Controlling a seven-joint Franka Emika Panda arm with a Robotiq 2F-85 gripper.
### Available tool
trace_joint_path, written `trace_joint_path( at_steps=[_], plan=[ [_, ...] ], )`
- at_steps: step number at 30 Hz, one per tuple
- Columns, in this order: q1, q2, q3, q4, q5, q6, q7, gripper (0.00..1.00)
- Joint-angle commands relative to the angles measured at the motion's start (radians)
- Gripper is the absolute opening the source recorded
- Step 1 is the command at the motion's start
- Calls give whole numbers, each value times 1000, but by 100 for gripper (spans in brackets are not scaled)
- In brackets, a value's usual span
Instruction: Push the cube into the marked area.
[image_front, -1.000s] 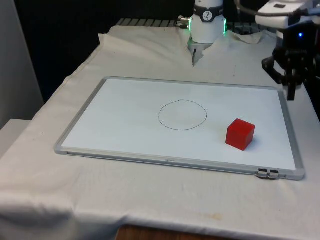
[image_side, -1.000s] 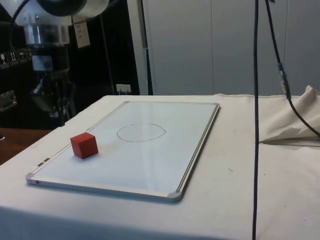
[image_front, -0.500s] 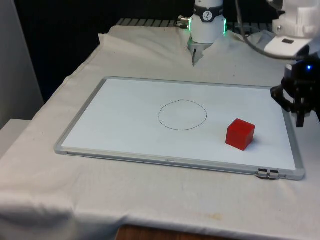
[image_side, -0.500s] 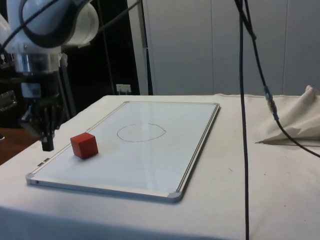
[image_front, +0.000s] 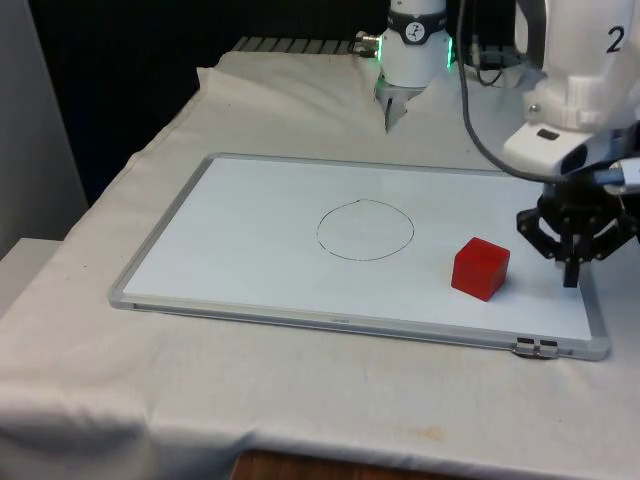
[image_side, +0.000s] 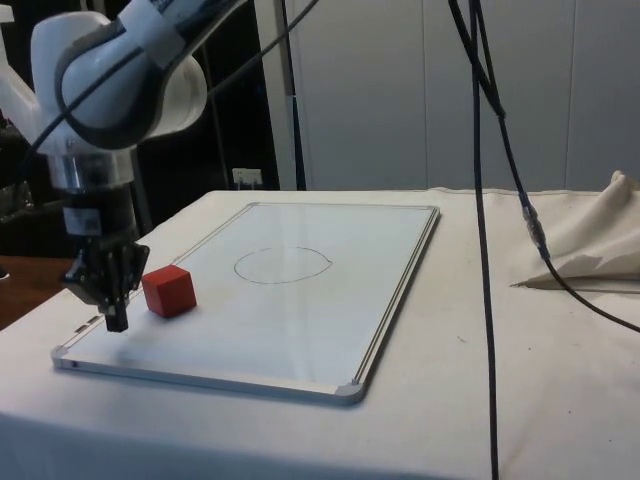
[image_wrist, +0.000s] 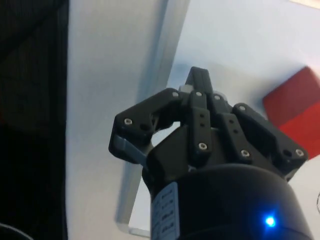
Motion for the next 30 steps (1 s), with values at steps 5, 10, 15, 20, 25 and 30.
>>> trace_joint_path(
  at_steps=[5, 10, 15, 20, 25, 30],
  plan=[
    [3, 15, -14, 9, -6, 27, 19, 0],
    [3, 16, -27, 11, -15, 28, 30, 0],
    [0, 11, -38, 13, -22, 26, 31, 0],
    [5, 5, -63, 22, -39, 1, 48, 0],
    [5, 6, -80, 27, -63, -11, 65, 0],
    [3, 10, -93, 27, -93, -31, 79, 0]
  ],
)
